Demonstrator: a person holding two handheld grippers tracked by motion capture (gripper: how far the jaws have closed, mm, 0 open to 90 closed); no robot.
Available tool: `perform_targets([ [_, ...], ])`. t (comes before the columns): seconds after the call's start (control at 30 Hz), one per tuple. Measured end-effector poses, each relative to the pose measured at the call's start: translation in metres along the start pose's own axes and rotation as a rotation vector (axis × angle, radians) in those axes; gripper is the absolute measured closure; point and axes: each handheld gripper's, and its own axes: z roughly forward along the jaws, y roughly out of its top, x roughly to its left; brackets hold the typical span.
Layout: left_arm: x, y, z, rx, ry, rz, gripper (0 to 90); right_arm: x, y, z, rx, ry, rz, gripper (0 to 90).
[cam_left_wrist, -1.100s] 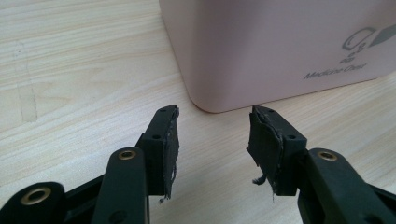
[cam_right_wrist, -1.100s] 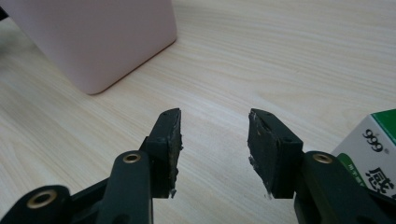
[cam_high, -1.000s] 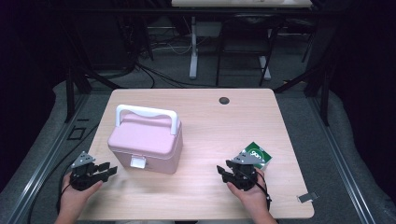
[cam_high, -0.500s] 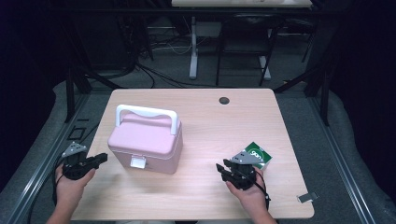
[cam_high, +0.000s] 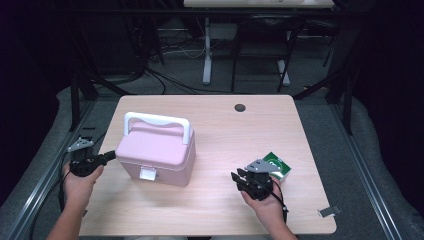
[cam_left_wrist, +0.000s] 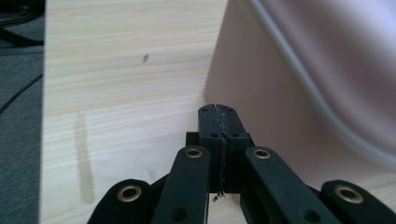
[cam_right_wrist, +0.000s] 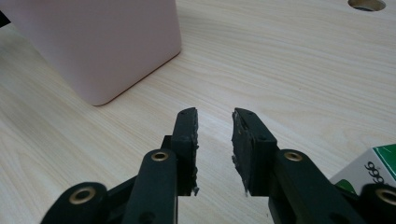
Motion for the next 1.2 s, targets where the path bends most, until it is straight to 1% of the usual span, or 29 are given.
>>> perform_targets([
  [0.1, -0.003, 0.0, 0.004, -0.006, -0.027, 0.016, 90.0, 0.002, 0.002, 0.002, 0.012, -0.003, -0.01, 73.0],
  [0.13, -0.004, 0.0, 0.006, -0.005, -0.037, 0.019, 90.0, 0.002, 0.004, 0.003, 0.008, -0.003, -0.013, 73.7],
  [0.17, -0.005, 0.0, 0.007, -0.002, -0.041, 0.022, 90.0, 0.002, 0.006, 0.004, 0.015, 0.007, -0.01, 74.2],
  [0.2, -0.007, -0.001, 0.009, 0.0, -0.06, 0.026, 90.0, 0.002, 0.007, 0.005, 0.006, 0.011, -0.008, 74.5],
  [0.23, -0.009, -0.001, 0.009, 0.009, -0.055, 0.041, 90.0, 0.003, 0.009, 0.007, 0.006, 0.02, -0.009, 74.7],
  [0.27, -0.01, -0.002, 0.01, 0.018, -0.048, 0.054, 90.0, 0.005, 0.01, 0.008, 0.008, 0.017, -0.009, 74.8],
  [0.3, -0.011, -0.002, 0.009, 0.017, -0.058, 0.055, 90.0, 0.006, 0.012, 0.01, 0.015, 0.016, -0.023, 75.2],
  [0.37, -0.014, -0.003, 0.009, 0.029, -0.089, 0.067, 90.0, 0.007, 0.014, 0.017, 0.01, 0.032, -0.03, 75.5],
  [0.43, -0.02, -0.003, 0.009, 0.03, -0.103, 0.079, 90.0, 0.009, 0.016, 0.024, 0.014, 0.048, -0.033, 75.9],
  [0.5, -0.024, -0.004, 0.009, 0.029, -0.114, 0.07, 90.0, 0.011, 0.018, 0.03, 0.024, 0.047, -0.035, 76.6],
  [0.53, -0.024, -0.004, 0.009, 0.029, -0.114, 0.07, 90.0, 0.012, 0.02, 0.033, 0.023, 0.053, -0.034, 77.1],
  [0.6, -0.031, -0.004, 0.01, 0.03, -0.118, 0.064, 90.0, 0.013, 0.023, 0.038, 0.023, 0.055, -0.028, 77.9],
  [0.63, -0.033, -0.005, 0.01, 0.028, -0.131, 0.055, 90.0, 0.013, 0.024, 0.04, 0.023, 0.059, -0.024, 78.8],
  [0.7, -0.036, -0.005, 0.011, 0.029, -0.143, 0.049, 90.0, 0.014, 0.026, 0.045, 0.025, 0.075, -0.02, 80.0],
  [0.73, -0.038, -0.005, 0.012, 0.026, -0.143, 0.052, 90.0, 0.014, 0.027, 0.047, 0.026, 0.076, -0.028, 80.5],
  [0.8, -0.041, -0.003, 0.012, 0.028, -0.144, 0.062, 90.0, 0.015, 0.029, 0.051, 0.031, 0.065, -0.027, 81.1],
  [0.9, -0.045, -0.003, 0.013, 0.026, -0.148, 0.072, 90.0, 0.016, 0.033, 0.057, 0.031, 0.074, -0.021, 82.4],
  [0.97, -0.047, -0.002, 0.014, 0.035, -0.154, 0.079, 90.0, 0.017, 0.036, 0.06, 0.028, 0.08, -0.02, 82.4],
  [1.0, -0.049, -0.002, 0.015, 0.034, -0.155, 0.075, 90.0, 0.017, 0.037, 0.062, 0.031, 0.078, -0.021, 82.5],
  [1.07, -0.05, -0.002, 0.016, 0.032, -0.159, 0.08, 90.0, 0.018, 0.039, 0.064, 0.032, 0.077, -0.022, 82.4],
  [1.1, -0.054, -0.002, 0.017, 0.039, -0.161, 0.086, 90.0, 0.018, 0.039, 0.065, 0.033, 0.078, -0.02, 82.4],
  [1.2, -0.057, -0.001, 0.017, 0.042, -0.165, 0.09, 90.0, 0.018, 0.04, 0.067, 0.022, 0.077, -0.014, 81.9],
])
